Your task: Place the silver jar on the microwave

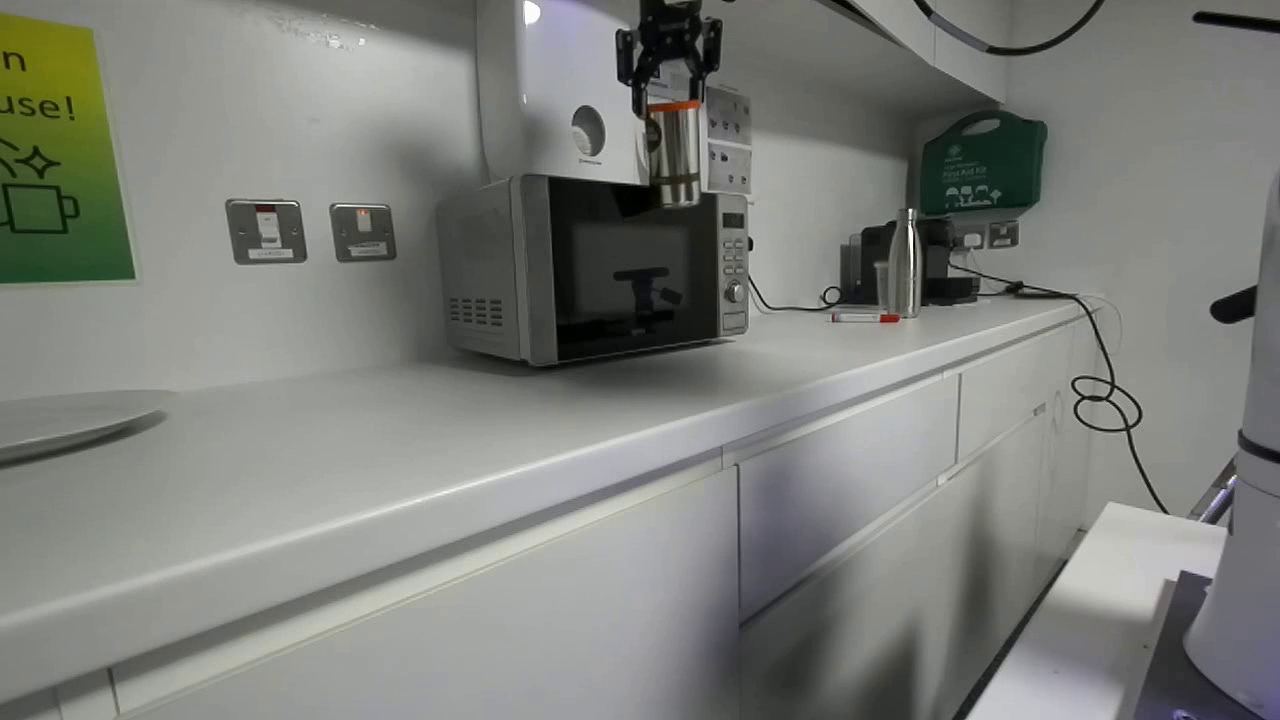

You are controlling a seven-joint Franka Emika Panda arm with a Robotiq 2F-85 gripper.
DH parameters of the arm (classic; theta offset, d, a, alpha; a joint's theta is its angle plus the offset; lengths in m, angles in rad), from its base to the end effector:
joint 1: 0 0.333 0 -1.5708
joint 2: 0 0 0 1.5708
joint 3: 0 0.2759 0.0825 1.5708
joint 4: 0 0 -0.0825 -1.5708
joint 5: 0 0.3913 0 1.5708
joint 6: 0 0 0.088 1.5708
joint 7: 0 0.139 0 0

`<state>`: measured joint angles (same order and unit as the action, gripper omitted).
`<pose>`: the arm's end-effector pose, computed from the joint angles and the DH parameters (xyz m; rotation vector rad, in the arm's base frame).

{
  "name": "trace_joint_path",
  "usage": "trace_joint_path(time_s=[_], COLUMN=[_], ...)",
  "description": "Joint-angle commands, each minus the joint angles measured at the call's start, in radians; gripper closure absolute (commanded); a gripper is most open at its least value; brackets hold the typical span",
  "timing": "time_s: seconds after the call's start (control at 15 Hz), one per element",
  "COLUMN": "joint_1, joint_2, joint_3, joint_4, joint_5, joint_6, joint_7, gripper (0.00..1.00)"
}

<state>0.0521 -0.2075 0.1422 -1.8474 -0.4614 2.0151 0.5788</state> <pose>0.5498 0.0743 0.5872 2.7207 -0.3555 0.7320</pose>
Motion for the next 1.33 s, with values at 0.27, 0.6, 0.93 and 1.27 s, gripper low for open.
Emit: trace_joint_path(time_s=[0.27, 0.6, 0.93, 1.27], joint_1=[-0.035, -0.035, -0.037, -0.026], joint_2=[0.001, 0.008, 0.013, 0.047], joint_3=[0.017, 0.014, 0.016, 0.006], joint_4=[0.064, 0.063, 0.054, 0.058], joint_5=[-0.084, -0.123, -0.184, -0.178], joint_6=[0.017, 0.024, 0.05, 0.072], joint_7=[0.079, 0.152, 0.263, 0.294], gripper=[0.4, 0.4, 0.4, 0.4])
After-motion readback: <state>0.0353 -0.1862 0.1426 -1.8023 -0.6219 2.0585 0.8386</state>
